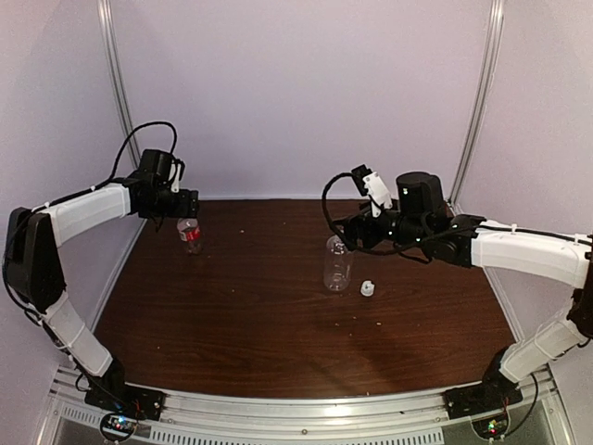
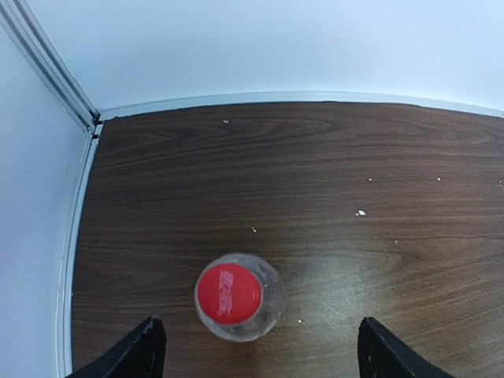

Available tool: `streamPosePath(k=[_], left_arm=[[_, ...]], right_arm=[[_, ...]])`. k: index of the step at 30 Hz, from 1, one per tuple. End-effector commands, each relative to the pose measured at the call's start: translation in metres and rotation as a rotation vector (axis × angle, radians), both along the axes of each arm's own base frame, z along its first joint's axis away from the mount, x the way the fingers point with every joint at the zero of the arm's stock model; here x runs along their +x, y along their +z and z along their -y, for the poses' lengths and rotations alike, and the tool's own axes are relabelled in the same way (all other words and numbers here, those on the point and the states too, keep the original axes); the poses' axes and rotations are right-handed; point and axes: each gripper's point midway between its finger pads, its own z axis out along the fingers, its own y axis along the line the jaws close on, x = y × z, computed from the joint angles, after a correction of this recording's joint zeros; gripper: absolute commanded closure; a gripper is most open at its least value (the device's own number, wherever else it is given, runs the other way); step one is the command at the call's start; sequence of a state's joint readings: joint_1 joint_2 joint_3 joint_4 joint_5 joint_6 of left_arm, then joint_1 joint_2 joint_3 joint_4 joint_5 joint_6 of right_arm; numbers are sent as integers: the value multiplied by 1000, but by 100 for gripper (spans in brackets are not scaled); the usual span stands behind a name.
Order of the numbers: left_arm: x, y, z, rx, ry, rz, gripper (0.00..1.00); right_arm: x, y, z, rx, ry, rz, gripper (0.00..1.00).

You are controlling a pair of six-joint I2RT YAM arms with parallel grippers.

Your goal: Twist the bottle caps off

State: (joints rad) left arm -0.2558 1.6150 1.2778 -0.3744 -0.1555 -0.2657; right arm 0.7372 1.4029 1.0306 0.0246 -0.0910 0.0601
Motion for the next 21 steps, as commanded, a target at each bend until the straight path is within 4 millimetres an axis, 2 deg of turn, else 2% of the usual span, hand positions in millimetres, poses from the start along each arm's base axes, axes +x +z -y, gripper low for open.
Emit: streamPosePath(k=[1, 6, 11, 15, 21], left_arm=[[24, 2, -2, 27, -6, 5, 16], [37, -16, -10, 86, 30, -30, 23], [42, -29, -15, 112, 46, -50, 33], [44, -36, -15, 100, 42, -60, 45], [47, -40, -17, 110, 33, -47, 58]], right_arm=[[-11, 19, -3, 43, 36, 6, 2], [-14, 18, -2, 35, 40, -7, 2], [-14, 16, -2, 26, 39, -13, 2], [-13, 14, -5, 24, 46, -19, 2], [-13, 10, -10, 20, 59, -39, 2]])
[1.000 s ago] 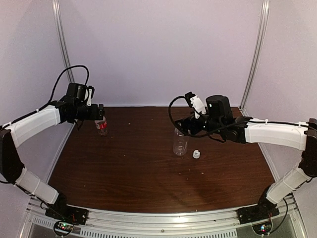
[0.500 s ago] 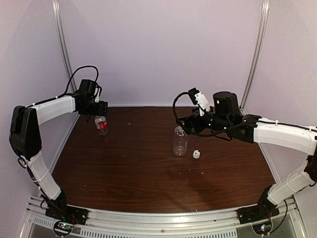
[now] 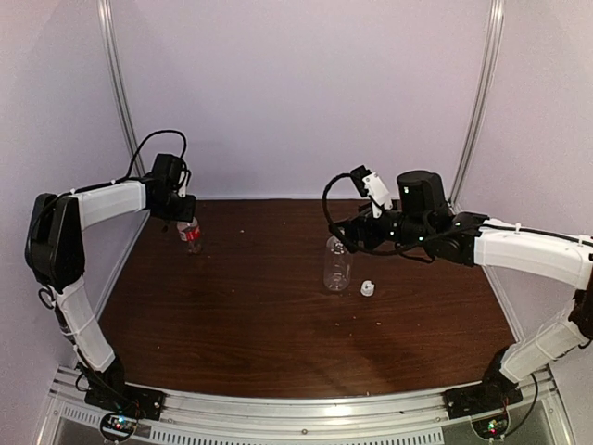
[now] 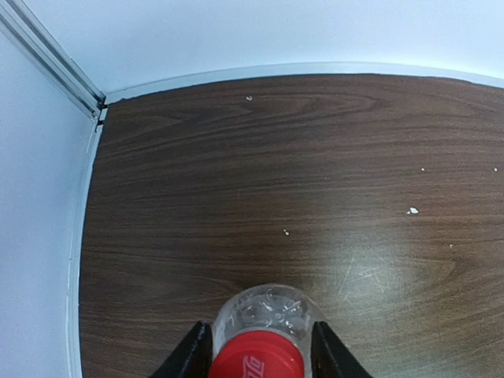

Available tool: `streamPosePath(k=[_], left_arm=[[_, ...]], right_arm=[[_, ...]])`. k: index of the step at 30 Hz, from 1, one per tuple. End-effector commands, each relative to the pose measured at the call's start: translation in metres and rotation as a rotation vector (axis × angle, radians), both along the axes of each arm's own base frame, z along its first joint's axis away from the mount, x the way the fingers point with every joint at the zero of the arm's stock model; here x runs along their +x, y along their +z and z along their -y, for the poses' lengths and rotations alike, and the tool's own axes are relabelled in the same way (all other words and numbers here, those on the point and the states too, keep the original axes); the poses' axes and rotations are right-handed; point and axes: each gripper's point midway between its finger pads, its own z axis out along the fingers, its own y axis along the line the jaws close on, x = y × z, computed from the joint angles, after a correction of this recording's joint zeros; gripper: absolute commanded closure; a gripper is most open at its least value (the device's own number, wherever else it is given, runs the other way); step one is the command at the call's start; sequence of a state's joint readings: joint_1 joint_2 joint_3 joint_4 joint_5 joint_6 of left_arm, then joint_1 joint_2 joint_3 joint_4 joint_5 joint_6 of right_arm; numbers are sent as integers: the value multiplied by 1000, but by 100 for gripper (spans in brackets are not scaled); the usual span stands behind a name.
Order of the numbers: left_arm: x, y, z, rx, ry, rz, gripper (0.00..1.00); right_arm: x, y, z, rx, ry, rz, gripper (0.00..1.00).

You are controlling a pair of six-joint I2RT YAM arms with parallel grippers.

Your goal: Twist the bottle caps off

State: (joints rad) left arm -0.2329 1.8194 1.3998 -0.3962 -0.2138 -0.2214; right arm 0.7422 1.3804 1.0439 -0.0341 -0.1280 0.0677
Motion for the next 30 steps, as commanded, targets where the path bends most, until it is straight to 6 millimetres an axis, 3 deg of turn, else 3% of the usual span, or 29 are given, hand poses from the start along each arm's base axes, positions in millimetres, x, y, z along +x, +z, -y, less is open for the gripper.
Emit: streamPosePath(k=[1, 6, 12, 20, 24, 30], left_arm=[[12, 5, -5, 15, -7, 43, 61], [9, 7, -4, 16, -28, 50, 74], [-14, 33, 13, -78, -105, 69, 84], [-83, 105, 47, -158, -252, 160, 84], [-128, 142, 75, -245, -429, 193, 85], [-198, 193, 112, -378, -718, 263, 85]], right_arm=[[-2, 9, -9, 22, 24, -10, 2], [-9, 20, -10, 25, 38, 1, 2], [-22, 42, -12, 48, 78, 25, 1], [-35, 51, -22, 42, 133, 27, 1], [-45, 57, -28, 37, 169, 19, 1], [-71, 81, -43, 55, 284, 29, 1]])
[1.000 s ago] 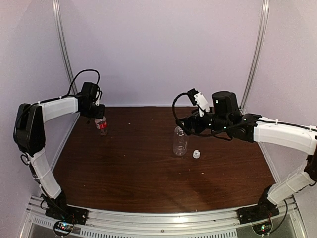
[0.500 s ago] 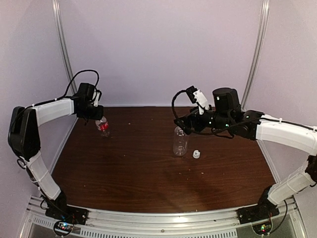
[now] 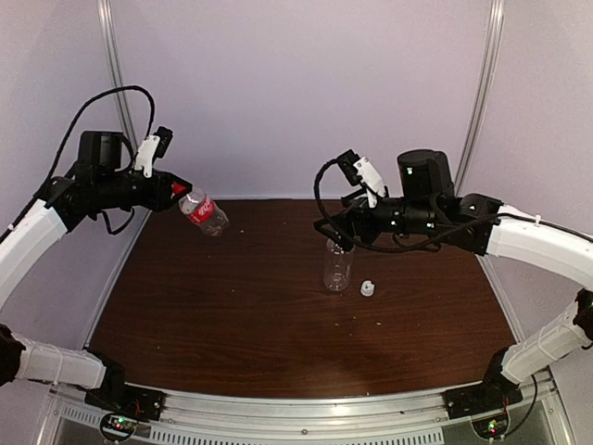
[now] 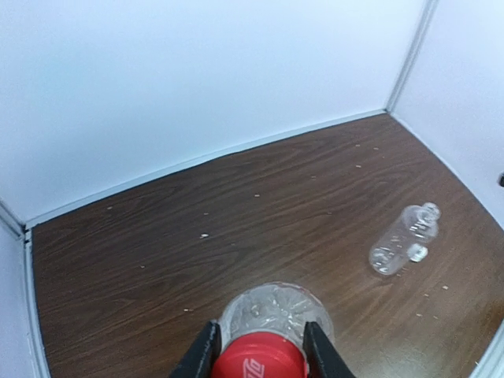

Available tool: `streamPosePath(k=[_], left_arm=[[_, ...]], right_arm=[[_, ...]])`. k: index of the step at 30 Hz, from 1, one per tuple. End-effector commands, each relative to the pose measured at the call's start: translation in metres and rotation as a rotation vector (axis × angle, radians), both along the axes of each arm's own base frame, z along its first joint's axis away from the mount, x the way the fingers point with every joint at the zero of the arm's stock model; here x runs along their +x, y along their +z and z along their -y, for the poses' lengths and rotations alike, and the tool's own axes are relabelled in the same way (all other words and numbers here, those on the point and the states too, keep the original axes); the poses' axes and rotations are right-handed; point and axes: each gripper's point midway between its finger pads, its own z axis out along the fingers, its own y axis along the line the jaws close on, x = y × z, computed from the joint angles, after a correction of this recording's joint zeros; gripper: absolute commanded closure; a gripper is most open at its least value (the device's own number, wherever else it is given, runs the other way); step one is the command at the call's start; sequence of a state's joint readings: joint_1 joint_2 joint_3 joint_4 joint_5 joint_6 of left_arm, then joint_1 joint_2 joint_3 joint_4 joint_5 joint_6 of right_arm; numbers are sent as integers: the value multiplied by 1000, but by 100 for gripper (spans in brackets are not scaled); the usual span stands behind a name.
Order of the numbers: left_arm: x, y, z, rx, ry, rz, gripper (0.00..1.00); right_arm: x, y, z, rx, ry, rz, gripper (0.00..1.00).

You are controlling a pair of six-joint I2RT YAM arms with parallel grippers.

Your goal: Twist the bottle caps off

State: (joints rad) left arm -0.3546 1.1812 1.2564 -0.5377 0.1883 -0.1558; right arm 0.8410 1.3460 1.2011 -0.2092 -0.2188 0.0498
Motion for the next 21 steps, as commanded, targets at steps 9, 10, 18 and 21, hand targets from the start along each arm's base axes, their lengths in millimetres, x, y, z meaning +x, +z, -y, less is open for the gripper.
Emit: streamPosePath(k=[9, 10, 18, 21], left_arm=[[-112, 54, 60, -181, -539, 50, 86], [-117, 56, 64, -188, -563, 50, 86], [-150, 72, 94, -234, -764, 58, 86], [-159, 77, 104, -268, -815, 59, 87]], right_arm=[[-74, 57, -32, 97, 326, 6, 1], [-80, 60, -34, 105, 348, 3, 1], [-120, 72, -53, 142, 507, -31, 0], [-125, 68, -62, 146, 534, -54, 0]])
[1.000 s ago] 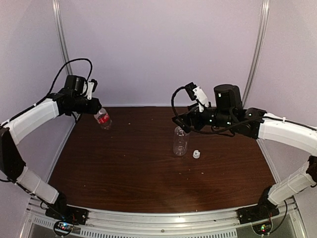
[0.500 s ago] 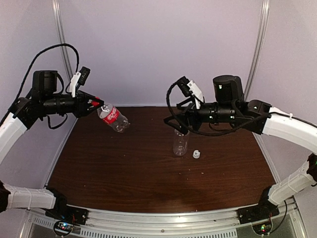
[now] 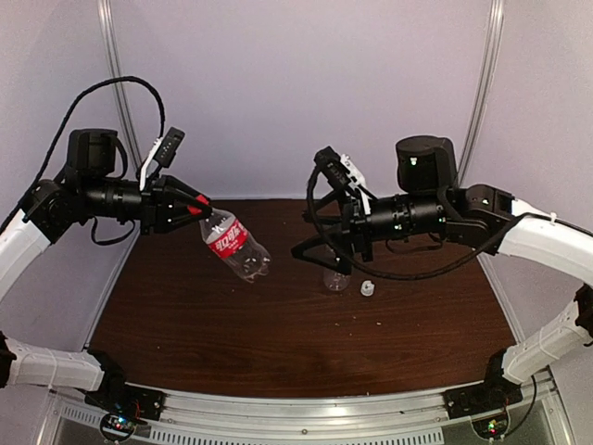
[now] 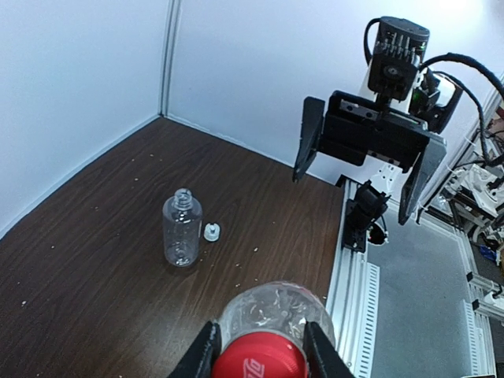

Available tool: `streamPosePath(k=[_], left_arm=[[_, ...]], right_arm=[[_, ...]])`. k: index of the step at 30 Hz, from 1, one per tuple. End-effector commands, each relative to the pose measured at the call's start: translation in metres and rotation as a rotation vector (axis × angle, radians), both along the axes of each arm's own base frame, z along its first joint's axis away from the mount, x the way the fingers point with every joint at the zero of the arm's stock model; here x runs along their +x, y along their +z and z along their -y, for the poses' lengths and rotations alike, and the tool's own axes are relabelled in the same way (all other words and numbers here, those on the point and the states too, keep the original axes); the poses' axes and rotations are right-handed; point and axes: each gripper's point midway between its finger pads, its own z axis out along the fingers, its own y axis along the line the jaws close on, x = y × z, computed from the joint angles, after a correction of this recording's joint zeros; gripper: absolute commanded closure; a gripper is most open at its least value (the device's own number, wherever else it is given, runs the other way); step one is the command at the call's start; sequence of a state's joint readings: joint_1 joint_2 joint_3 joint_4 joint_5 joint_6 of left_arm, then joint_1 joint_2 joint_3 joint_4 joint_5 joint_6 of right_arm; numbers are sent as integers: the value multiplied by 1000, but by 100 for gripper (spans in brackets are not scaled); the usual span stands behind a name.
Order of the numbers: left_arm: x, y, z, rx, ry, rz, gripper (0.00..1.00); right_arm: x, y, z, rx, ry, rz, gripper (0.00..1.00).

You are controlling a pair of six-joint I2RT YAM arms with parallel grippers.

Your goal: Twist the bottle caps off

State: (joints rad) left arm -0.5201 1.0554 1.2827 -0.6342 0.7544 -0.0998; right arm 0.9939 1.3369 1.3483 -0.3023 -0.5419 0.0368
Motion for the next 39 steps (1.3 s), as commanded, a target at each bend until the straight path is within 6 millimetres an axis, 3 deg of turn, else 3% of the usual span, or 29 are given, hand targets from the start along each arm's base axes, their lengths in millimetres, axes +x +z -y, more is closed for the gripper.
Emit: streamPosePath(k=[1, 10, 20, 31, 36, 39], left_arm=[[-20, 28, 19, -83, -125, 56, 87], [-39, 26, 57, -64, -212, 63, 89], [-40, 30, 82, -71, -231, 83, 89], [-41, 31, 82, -81, -236, 90, 88], [-44, 33, 81, -108, -246, 112, 74], [-48, 39, 78, -153, -248, 144, 54]], right_arm=[[-16, 8, -13, 25, 78, -30, 0], [-15, -3, -36, -26, 92, -51, 0], [-28, -28, -46, -39, 149, -108, 2], [-31, -40, -54, -46, 189, -127, 27], [-34, -39, -54, -17, 208, -125, 50], [-37, -36, -51, 23, 209, -125, 57]])
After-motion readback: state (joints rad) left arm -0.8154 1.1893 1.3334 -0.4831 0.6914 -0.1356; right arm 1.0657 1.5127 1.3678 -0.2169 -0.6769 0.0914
